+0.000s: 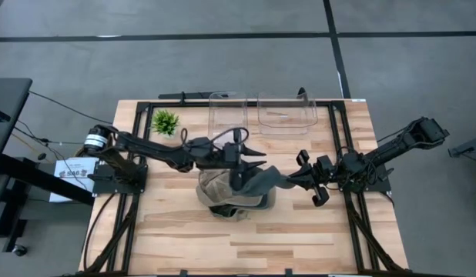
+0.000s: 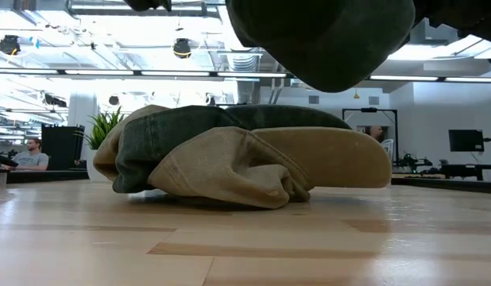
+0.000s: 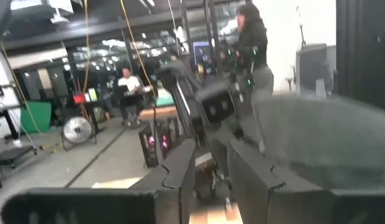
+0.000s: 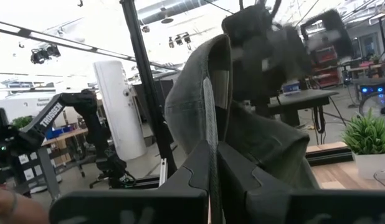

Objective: Pick & Place hat
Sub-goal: Put the black cap into the left transparent bin

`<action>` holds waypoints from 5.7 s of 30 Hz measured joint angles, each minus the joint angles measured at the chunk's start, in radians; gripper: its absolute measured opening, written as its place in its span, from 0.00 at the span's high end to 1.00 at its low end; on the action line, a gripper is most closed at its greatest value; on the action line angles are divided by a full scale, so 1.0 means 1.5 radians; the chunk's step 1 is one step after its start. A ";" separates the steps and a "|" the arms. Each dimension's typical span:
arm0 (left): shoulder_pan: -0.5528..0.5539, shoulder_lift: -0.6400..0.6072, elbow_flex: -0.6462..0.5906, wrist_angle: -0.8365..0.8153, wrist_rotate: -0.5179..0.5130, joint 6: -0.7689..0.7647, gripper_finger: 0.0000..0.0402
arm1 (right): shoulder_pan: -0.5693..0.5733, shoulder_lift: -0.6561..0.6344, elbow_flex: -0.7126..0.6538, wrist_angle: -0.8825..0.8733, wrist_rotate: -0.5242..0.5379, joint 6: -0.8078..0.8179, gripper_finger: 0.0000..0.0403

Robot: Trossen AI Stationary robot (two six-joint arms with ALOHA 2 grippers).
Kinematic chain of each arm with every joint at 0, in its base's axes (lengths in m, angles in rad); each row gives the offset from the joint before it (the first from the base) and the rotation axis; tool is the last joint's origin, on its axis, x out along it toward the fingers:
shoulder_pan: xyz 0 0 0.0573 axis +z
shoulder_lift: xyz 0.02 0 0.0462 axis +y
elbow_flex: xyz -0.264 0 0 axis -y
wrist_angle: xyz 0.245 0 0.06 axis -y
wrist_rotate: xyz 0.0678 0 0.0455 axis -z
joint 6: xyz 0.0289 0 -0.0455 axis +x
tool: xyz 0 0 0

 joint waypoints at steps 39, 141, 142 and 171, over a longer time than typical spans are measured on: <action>0.044 0.107 0.001 0.141 0.005 0.002 0.77 | 0.000 0.000 0.002 0.000 0.001 -0.006 0.99; 0.000 -0.395 -0.138 -0.560 0.125 -0.099 0.77 | 0.000 0.000 0.002 -0.010 0.000 -0.006 0.98; -0.006 -0.395 -0.145 -0.552 0.125 -0.089 0.77 | 0.000 0.000 0.002 -0.010 0.000 -0.006 0.98; -0.024 -0.312 -0.173 -0.374 0.044 0.095 0.77 | 0.000 0.000 0.002 -0.015 0.000 -0.006 0.98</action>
